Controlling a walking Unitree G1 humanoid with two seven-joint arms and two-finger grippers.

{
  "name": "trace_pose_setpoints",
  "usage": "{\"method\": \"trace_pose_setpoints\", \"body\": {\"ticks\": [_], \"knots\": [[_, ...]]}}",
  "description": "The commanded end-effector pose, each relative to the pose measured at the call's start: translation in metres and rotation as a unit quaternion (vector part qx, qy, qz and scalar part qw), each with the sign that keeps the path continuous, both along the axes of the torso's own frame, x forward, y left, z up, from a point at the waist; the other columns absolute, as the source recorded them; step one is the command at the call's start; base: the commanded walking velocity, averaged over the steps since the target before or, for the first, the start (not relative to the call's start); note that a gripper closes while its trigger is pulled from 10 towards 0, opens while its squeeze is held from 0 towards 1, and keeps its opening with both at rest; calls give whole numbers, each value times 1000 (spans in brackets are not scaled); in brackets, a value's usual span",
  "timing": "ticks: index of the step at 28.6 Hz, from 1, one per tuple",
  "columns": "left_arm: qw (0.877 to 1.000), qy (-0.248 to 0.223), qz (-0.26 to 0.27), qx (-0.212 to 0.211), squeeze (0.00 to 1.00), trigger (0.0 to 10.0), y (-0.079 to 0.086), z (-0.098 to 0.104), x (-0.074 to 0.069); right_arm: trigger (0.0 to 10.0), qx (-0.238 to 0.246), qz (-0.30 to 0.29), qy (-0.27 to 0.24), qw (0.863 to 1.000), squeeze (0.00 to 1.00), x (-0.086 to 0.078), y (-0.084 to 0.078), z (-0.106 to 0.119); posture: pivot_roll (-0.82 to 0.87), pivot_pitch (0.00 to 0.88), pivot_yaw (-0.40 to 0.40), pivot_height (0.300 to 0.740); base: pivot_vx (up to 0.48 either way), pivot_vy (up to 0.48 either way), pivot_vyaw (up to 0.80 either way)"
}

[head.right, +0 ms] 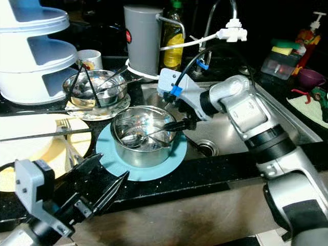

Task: Kitchen organization

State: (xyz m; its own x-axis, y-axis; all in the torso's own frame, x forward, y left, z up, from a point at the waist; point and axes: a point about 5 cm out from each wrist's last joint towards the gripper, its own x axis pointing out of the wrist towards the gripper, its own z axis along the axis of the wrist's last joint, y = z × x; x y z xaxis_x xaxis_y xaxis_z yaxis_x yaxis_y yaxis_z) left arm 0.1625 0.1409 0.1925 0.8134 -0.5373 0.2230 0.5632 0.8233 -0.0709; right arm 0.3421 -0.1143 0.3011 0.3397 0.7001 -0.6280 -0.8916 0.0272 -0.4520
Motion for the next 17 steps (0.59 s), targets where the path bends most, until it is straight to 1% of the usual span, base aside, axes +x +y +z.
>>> {"method": "trace_pose_setpoints", "body": {"ticks": [1, 4, 8, 12, 13, 17], "knots": [[1000, 4, 3, 1, 0, 10000, -2, -4, 2, 10000, -27, 36, -12, 999, 0, -4, 5, 5, 73, 0, -124, 740, 0, 0, 0], [1000, 3, 5, 1, 0, 10000, -3, -4, 2, 10000, -32, 46, -13, 998, 0, -5, 7, 6, 73, 0, -124, 740, 0, 0, 0], [1000, 1, 7, 2, 0, 10000, -4, -4, 2, 10000, -50, 58, -15, 997, 0, -4, 7, 6, 74, 0, -126, 740, 0, 0, 0], [1000, 0, 6, 2, 0, 10000, -5, -4, 3, 10000, -76, 63, -29, 995, 0, 3, -2, 17, 72, 0, -129, 740, 0, 0, 0], [1000, -1, 6, 2, 0, 10000, -6, -4, 3, 10000, -75, 75, -26, 994, 0, 3, -7, 24, 71, 0, -131, 740, 0, 0, 0], [1000, -1, 6, 1, 0, 10000, -7, -5, 3, 10000, -65, 87, -21, 994, 0, 1, -12, 32, 71, 0, -131, 740, 0, 0, 0]]}}
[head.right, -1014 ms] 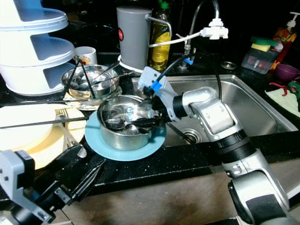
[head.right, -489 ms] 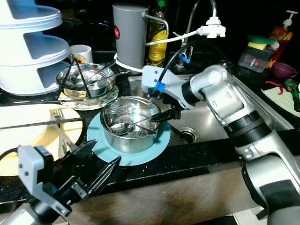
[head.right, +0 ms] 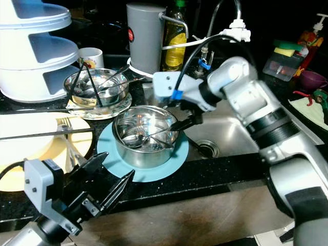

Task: Kitchen organization

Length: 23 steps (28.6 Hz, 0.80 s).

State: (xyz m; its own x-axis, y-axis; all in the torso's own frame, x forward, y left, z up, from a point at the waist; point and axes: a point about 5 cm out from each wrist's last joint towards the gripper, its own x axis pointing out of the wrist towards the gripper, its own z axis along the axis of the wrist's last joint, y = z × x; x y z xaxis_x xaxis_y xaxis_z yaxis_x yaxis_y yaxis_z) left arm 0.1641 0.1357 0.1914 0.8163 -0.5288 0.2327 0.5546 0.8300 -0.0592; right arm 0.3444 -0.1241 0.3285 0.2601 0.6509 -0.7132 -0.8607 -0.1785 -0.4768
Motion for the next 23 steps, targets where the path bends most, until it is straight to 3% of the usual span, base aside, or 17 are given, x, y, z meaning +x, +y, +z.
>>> {"method": "trace_pose_setpoints", "body": {"ticks": [1, 9, 19, 23], "knots": [[1000, 6, 0, -1, 0, 10000, -2, -4, 1, 10000, 11, 13, 3, 1000, 0, -2, -4, 8, 72, 0, -132, 740, 0, 0, 0], [1000, 6, 0, -2, 0, 10000, -3, -4, 1, 10000, 50, 32, 35, 998, 0, -3, -22, 20, 70, 0, -126, 740, 0, 0, 0], [1000, 4, -5, -1, 0, 10000, -4, -3, 1, 10000, -67, 8, 43, 997, 0, 4, -42, -13, 69, 0, -118, 740, 0, 0, 0], [1000, 4, -6, -1, 0, 10000, -4, -3, 2, 10000, -78, 9, 38, 996, 0, 5, -42, -13, 68, 0, -116, 740, 0, 0, 0]]}}
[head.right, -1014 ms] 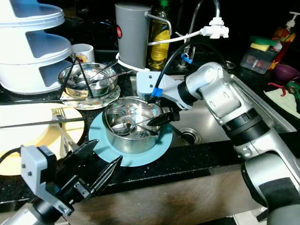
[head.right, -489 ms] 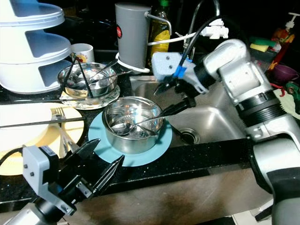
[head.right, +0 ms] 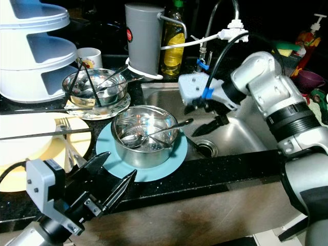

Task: Kitchen organization

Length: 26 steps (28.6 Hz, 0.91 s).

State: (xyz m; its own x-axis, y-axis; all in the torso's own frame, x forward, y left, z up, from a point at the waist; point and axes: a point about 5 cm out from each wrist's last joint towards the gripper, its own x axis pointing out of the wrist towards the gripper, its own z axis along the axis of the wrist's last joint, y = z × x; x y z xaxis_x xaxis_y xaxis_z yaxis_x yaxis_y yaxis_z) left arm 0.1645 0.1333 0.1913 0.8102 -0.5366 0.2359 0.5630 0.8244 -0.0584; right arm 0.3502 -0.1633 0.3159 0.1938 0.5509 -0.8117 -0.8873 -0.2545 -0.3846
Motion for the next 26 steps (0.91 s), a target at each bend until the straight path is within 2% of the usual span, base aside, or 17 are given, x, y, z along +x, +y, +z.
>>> {"method": "trace_pose_setpoints", "body": {"ticks": [1, 6, 12, 16, 22, 23, 24, 26], "knots": [[1000, 6, -3, -1, 0, 10000, -2, -3, 1, 10000, -15, 1, 1, 1000, 0, 0, -3, 0, 68, 0, -116, 740, 0, 0, 0], [1000, 6, -5, -2, 0, 10000, -3, -3, 1, 10000, -24, 2, -1, 1000, 0, 2, 0, -3, 67, 0, -115, 740, 0, 0, 0], [1000, 7, -8, -3, 0, 10000, -4, -4, 2, 10000, -35, 14, -2, 999, 0, 4, 12, -15, 62, 0, -114, 740, 0, 0, 0], [1000, 7, -10, -5, 0, 10000, -6, -4, 2, 10000, -41, 18, -10, 999, 0, 5, 17, -15, 62, 0, -115, 740, 0, 0, 0], [1000, 7, -10, -5, 0, 10000, -6, -4, 2, 10000, -51, 15, -18, 998, 0, 6, 17, -14, 63, 0, -119, 740, 0, 0, 0], [1000, 7, -10, -5, 0, 10000, -6, -4, 2, 3725, -58, 11, -25, 998, 0, 7, 16, -14, 62, 0, -121, 740, 0, 0, 0], [1000, 7, -10, -5, 0, 10000, -7, -4, 2, 0, -63, 9, -29, 998, 0, 8, 16, -13, 61, 0, -121, 740, 0, 0, 0], [1000, 7, -11, -6, 0, 10000, -7, -4, 2, 0, -67, 8, -33, 997, 0, 8, 16, -12, 60, 0, -121, 740, 0, 0, 0]]}}
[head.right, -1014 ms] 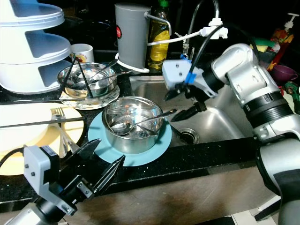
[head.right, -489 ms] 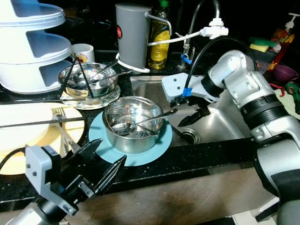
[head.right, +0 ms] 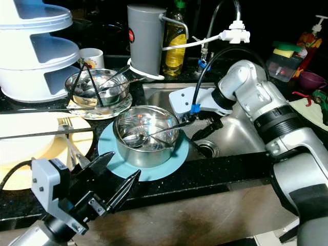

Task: Kitchen organization

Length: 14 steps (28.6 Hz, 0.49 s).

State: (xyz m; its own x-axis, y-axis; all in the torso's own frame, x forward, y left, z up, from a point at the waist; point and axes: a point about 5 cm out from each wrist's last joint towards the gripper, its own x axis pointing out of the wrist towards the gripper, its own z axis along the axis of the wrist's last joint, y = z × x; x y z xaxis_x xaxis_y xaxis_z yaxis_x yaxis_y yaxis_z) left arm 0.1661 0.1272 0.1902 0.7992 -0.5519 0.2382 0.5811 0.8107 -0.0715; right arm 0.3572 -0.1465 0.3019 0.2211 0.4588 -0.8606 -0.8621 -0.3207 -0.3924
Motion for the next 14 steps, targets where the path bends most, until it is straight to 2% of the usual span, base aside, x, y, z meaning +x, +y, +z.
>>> {"method": "trace_pose_setpoints", "body": {"ticks": [1, 14], "knots": [[1000, 5, 0, 0, 0, 10000, -1, -3, 1, 0, -8, -4, -10, 1000, 0, 1, -1, 3, 60, 0, -121, 740, 0, 0, 0], [1000, 5, -4, -1, 0, 10000, -3, -4, 1, 0, -9, -3, -20, 1000, 0, 1, -1, 6, 53, 0, -122, 740, 0, 0, 0]]}}
